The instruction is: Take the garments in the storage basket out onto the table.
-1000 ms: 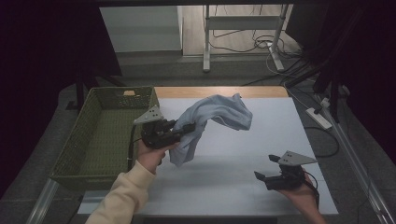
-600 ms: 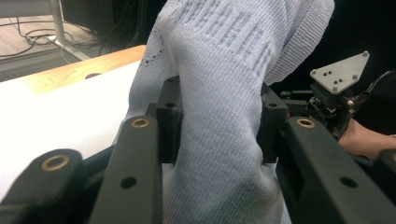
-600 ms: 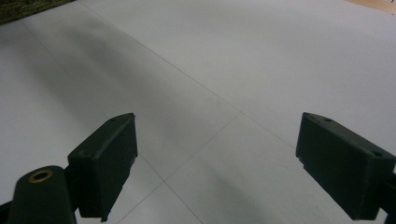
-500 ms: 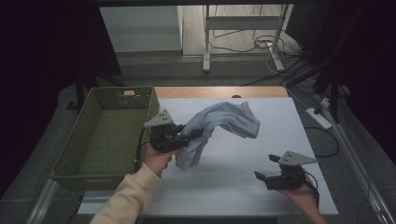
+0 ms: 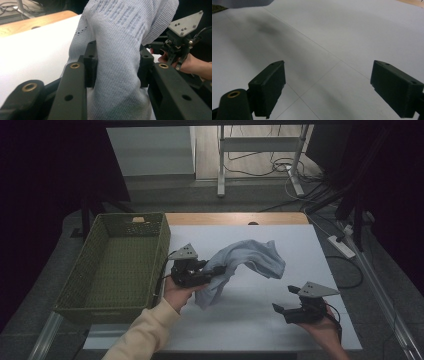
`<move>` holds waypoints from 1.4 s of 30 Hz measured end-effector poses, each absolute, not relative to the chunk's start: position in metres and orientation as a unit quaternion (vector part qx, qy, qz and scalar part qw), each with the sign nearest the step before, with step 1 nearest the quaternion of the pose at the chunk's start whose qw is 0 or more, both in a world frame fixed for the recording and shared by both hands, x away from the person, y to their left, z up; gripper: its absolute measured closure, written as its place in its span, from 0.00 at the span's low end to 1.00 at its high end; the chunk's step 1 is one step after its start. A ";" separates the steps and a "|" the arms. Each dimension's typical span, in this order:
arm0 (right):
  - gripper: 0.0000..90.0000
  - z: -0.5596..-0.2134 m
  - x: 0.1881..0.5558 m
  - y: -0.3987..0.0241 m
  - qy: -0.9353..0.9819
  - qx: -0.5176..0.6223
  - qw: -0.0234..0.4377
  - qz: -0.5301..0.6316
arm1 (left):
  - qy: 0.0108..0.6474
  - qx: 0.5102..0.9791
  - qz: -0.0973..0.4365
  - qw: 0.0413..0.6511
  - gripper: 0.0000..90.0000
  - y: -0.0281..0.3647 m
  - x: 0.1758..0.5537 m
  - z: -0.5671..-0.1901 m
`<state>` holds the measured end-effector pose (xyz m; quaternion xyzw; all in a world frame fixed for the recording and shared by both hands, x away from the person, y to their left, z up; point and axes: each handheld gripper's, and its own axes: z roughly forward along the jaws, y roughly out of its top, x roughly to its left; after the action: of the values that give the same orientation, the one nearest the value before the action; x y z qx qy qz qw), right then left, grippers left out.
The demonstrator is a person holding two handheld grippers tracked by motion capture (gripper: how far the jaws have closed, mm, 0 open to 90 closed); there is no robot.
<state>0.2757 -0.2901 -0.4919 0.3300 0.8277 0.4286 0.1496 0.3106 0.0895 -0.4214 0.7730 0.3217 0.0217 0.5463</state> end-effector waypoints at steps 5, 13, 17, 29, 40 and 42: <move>0.14 -0.492 0.276 -0.290 0.827 0.330 0.150 0.429 | 0.322 0.781 0.015 0.536 0.69 0.081 0.311 -0.429; 0.14 -0.492 0.276 -0.290 0.827 0.330 0.150 0.430 | 0.328 0.793 0.008 0.513 0.69 0.070 0.316 -0.444; 0.14 -0.492 0.276 -0.290 0.827 0.330 0.149 0.429 | 0.335 0.800 0.008 0.497 0.69 0.066 0.320 -0.455; 0.14 -0.492 0.276 -0.290 0.828 0.330 0.149 0.428 | 0.351 0.811 0.008 0.468 0.68 0.055 0.328 -0.478; 0.14 -0.492 0.275 -0.290 0.829 0.330 0.150 0.426 | 0.347 0.822 0.004 0.451 0.67 0.046 0.335 -0.492; 0.14 -0.492 0.275 -0.290 0.830 0.329 0.149 0.425 | 0.345 0.826 0.003 0.446 0.67 0.043 0.336 -0.495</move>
<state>0.2753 -0.2904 -0.4922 0.3288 0.8302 0.4246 0.1495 0.3360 0.0435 -0.4947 0.8257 0.3453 0.0025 0.4461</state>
